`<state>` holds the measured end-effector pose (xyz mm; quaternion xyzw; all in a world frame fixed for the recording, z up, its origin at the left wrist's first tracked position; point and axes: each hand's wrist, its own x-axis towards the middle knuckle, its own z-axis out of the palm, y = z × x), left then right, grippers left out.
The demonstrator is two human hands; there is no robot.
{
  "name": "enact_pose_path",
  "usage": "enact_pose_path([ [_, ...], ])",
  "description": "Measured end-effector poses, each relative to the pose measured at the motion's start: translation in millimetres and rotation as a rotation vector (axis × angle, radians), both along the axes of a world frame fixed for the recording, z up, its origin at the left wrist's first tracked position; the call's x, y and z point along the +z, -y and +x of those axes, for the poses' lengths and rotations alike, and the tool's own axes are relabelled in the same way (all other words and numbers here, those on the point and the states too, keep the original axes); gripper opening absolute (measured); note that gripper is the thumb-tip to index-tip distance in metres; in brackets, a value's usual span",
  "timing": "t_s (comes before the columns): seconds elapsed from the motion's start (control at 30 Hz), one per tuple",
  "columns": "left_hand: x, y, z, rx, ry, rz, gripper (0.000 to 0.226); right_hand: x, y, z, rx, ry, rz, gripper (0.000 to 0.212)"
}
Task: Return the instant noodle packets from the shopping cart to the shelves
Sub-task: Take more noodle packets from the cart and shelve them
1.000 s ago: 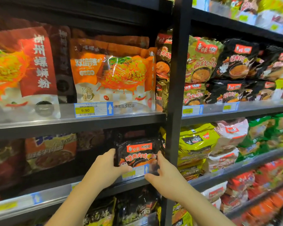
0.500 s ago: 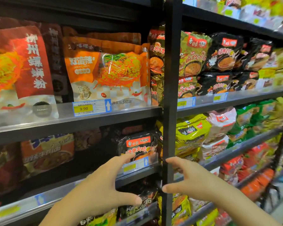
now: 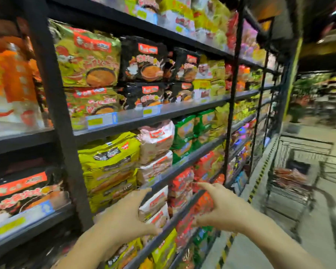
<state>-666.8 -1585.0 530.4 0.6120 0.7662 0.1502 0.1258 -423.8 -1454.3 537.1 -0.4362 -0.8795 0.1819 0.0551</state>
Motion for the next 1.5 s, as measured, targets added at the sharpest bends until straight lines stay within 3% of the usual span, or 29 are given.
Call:
enact_pose_path([
  [0.1, -10, -52, 36, -0.05, 0.02, -0.029, 0.133, -9, -37, 58, -0.087, 0.01, 0.008, 0.114],
  [0.3, -22, -153, 120, -0.164, -0.125, -0.049, 0.125, -15, -96, 157, -0.213, 0.053, 0.037, 0.116],
  [0.53, -26, -252, 203, -0.305, -0.101, -0.029, 0.12, -27, -165, 231, -0.344, 0.066, 0.033, 0.121],
  [0.8, -34, -381, 250, -0.411, -0.1, -0.002, 0.112, -41, -268, 262, -0.452, 0.07, 0.045, 0.117],
  [1.23, -10, -656, 283, -0.575, -0.135, -0.046, 0.115, -19, -483, 287, -0.657, 0.047, 0.076, 0.111],
  [1.5, -44, -808, 336, -0.647, -0.109, -0.111, 0.119, -54, -612, 337, -0.719, -0.02, 0.082, 0.099],
])
